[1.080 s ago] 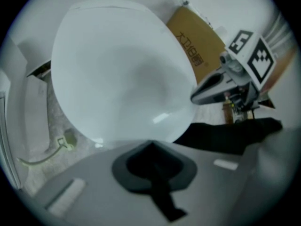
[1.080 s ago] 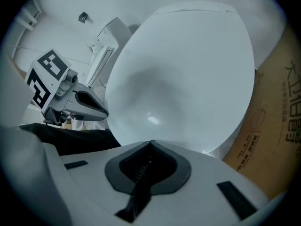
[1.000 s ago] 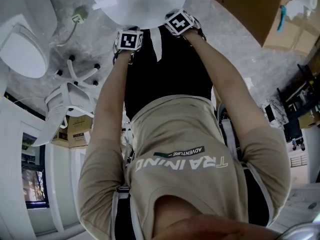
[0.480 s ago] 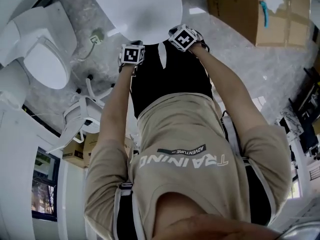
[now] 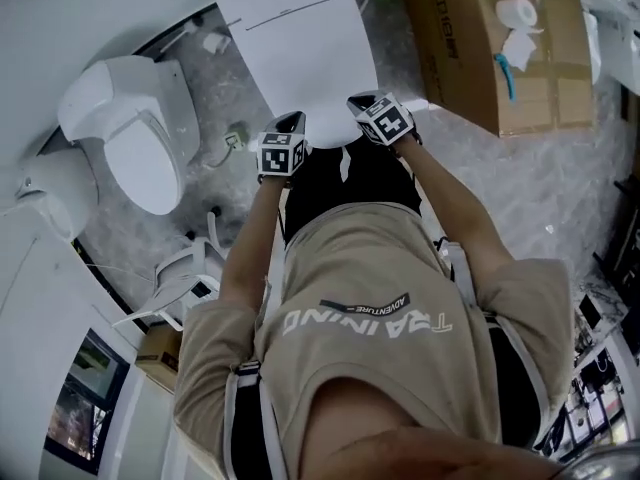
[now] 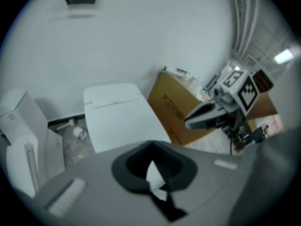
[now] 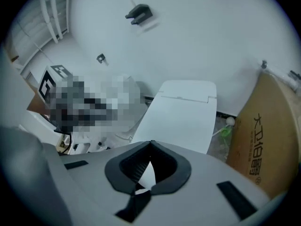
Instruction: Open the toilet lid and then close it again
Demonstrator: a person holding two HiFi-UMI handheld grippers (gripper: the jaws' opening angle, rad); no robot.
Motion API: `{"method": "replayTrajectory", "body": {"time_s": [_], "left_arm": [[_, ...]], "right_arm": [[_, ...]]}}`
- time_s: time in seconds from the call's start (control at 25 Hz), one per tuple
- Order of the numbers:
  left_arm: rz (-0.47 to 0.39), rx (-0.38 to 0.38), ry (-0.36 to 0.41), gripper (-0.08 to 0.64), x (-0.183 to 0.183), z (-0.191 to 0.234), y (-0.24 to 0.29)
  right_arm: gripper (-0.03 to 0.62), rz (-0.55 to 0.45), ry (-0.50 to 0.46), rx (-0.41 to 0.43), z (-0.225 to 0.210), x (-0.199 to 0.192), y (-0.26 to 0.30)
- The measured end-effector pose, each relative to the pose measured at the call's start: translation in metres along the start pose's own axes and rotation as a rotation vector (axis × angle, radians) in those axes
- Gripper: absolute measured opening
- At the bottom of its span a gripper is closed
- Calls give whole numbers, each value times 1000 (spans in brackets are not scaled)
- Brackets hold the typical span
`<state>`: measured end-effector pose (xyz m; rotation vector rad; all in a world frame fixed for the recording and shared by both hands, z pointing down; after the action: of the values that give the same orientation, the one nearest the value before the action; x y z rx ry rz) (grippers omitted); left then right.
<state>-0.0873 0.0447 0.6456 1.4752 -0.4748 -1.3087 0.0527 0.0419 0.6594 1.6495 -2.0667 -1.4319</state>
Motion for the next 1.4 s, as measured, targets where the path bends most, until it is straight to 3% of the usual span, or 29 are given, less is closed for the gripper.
{"method": "replayTrajectory", "body": {"time_s": [0.24,0.4,0.56,0.88,1.12,1.4], "left_arm": [[-220,75,59,5,82,9,-60],[-367,108,47,5,133,14,-107],[-542,125,45,5,203,16,-153],[-895,145,118,5,328,4,-270],[-1059,114,111,5,368,-12,-334],[-1177,200,149,5,384,-18,-385]], "right_arm": [[12,-187,-58,-72,16,79,-62],[12,-311,-110,-108,34,123,-108],[12,-417,-188,-122,52,169,-157],[12,-657,-393,-174,99,271,-257],[12,-794,-523,-162,141,322,-324],[12,-965,-676,-237,191,347,-380]]}}
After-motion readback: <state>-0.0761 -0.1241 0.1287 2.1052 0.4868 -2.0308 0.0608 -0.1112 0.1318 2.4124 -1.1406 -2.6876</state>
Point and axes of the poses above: the fingertips, and each gripper's own axes: y forward along the fingers, z to its left, x out of its top, the point moved 3 cm from there along -y, backward along the fingers, and after that the axes turned 12 degrees about x, right-handed, at the moved point
